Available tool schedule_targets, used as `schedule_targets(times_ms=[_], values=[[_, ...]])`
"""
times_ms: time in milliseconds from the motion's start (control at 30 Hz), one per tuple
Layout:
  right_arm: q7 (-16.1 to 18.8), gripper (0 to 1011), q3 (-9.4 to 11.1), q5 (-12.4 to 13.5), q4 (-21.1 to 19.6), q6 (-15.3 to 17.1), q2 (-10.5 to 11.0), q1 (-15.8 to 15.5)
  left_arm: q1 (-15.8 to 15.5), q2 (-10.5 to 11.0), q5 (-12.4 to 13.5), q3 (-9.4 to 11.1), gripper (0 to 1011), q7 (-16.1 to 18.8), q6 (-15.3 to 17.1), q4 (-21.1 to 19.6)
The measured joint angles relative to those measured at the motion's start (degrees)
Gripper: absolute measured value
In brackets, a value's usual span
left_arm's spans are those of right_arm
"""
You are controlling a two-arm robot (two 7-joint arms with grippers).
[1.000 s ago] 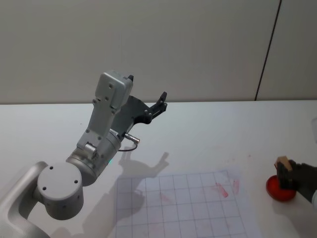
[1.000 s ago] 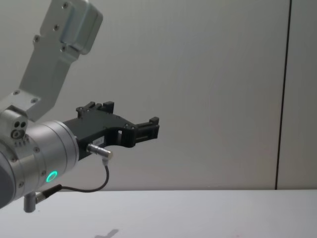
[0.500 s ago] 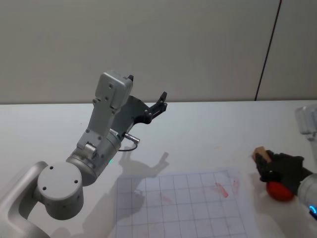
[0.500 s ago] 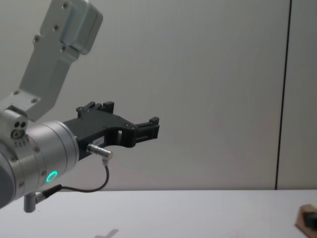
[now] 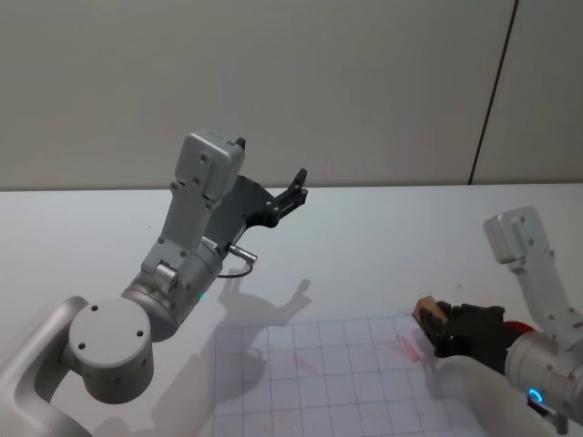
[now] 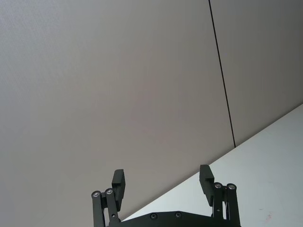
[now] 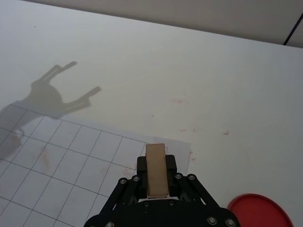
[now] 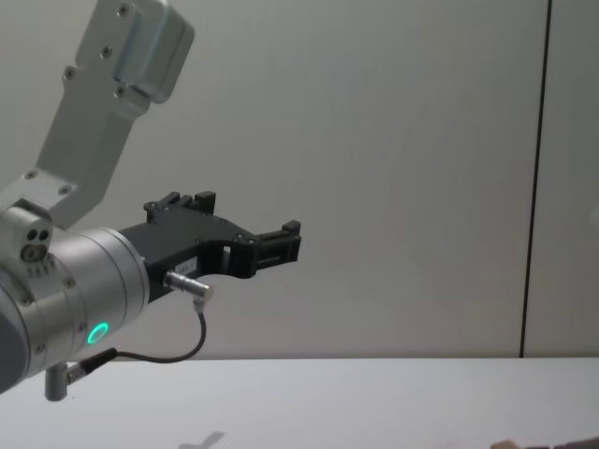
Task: Use the one hand to pick up the stamp and affix it onto the A4 paper.
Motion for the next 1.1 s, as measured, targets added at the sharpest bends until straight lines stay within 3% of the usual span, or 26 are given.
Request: schedule_targets(times_ms=[1100], values=[[4.03, 222, -2.64, -7.26, 7.47, 0.54, -0.44, 2.32, 0.0, 0.0, 0.0, 0.0, 1001, 0.0, 0.0, 0.0]])
